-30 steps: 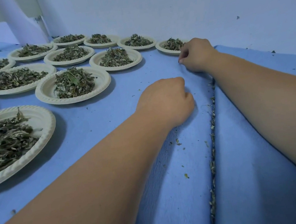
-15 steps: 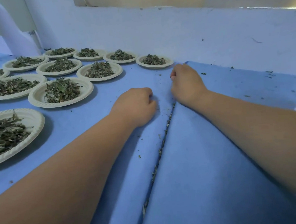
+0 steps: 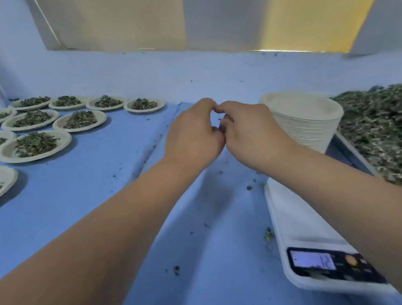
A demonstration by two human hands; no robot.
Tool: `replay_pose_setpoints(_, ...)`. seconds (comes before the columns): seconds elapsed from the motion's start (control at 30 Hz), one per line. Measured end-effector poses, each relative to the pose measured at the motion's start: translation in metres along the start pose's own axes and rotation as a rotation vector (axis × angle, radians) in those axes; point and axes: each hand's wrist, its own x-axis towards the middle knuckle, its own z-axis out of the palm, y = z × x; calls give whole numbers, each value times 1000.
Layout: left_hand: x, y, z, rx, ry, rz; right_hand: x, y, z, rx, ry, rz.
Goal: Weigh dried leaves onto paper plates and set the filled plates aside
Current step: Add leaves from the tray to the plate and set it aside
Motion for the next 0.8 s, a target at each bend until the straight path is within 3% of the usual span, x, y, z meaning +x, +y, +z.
replay_pose_setpoints(0.17,-20,74,27,-13,-61,202,-83,62,-80,53,71,212)
replay_pose_setpoints(0.27,-20,111,45,17,-48,300,-132,108,-113,-138,102,235)
replay_pose_setpoints(0.47,6,152,81,364,-251,323,-199,186,-148,-275,96,515)
replay_pose_setpoints(0.8,27,164,80,583,-289,338,-205,184,-126,-216,122,379)
